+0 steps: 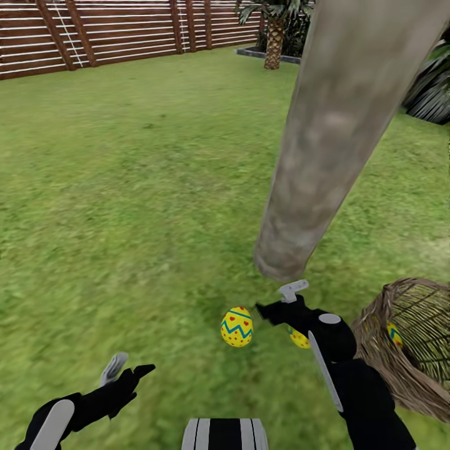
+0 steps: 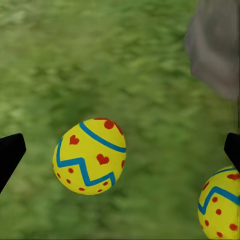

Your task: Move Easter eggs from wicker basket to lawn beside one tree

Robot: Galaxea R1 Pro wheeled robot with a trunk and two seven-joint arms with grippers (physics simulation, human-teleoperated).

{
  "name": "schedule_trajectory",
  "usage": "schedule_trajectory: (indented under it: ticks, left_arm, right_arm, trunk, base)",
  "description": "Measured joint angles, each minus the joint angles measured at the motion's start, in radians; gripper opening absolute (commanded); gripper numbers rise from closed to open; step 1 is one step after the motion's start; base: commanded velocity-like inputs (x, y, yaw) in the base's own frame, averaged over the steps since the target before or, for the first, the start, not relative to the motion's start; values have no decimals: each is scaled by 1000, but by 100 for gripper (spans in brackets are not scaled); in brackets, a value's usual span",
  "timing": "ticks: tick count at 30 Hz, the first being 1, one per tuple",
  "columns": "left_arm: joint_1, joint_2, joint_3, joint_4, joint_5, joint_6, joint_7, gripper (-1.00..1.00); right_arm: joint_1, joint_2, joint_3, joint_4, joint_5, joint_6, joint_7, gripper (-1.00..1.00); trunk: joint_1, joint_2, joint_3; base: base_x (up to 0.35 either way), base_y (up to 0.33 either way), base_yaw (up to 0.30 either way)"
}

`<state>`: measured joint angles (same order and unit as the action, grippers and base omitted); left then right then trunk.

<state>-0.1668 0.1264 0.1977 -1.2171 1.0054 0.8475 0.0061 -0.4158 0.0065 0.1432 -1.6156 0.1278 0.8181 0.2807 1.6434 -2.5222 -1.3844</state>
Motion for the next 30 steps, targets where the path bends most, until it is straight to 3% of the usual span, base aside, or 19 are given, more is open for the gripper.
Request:
schedule_trajectory:
  ticks: [4,10,14,15,16,17,24,25,26,30]
  left_arm:
    - [0,-1,-2,0,-5,0,3,100]
    - [0,-1,-5,1,-7,-1,7,100]
    - [0,-2,-7,1,-8,-1,9,100]
    - [0,-2,-7,2,-8,-1,10,100]
    - [0,-2,-8,6,-9,-2,11,100]
    - [0,-2,-9,8,-10,-4,11,100]
    - [1,-3,-19,11,-10,-109,7,100]
    - [1,-3,-26,11,-11,-114,6,100]
    - [1,-2,-63,12,-14,-129,3,100]
    - [1,-1,-96,15,-15,-135,3,100]
  right_arm:
    - [-2,-3,-19,0,-1,0,50,100]
    - [-9,-4,-57,0,0,-1,65,100]
    - [-24,-4,-113,0,-2,-2,67,100]
    - [-32,-4,-138,0,-2,-3,67,100]
    - [-48,-5,-193,0,-2,-6,66,100]
    - [-52,-5,-204,0,-5,-6,66,100]
    - [-57,-5,-218,0,-7,-8,66,100]
    - [-57,-5,-218,0,-7,-8,66,100]
    - [-56,-5,-218,0,-7,-8,66,100]
    - [-58,-4,-218,0,-6,-1,65,100]
  trunk:
    - [-2,1,15]
    - [-4,2,39]
    - [-6,3,54]
    - [-7,4,58]
    - [-7,4,62]
    - [-8,4,66]
    - [-11,6,93]
    - [-11,6,97]
    - [-12,6,101]
    - [-13,7,116]
  base:
    - [0,0,-111]
    - [0,0,-225]
    - [0,0,-255]
    - [0,0,-261]
    - [0,0,-262]
    - [0,0,-262]
    - [0,0,-263]
    - [0,0,-263]
    - [0,0,-263]
    - [0,0,-263]
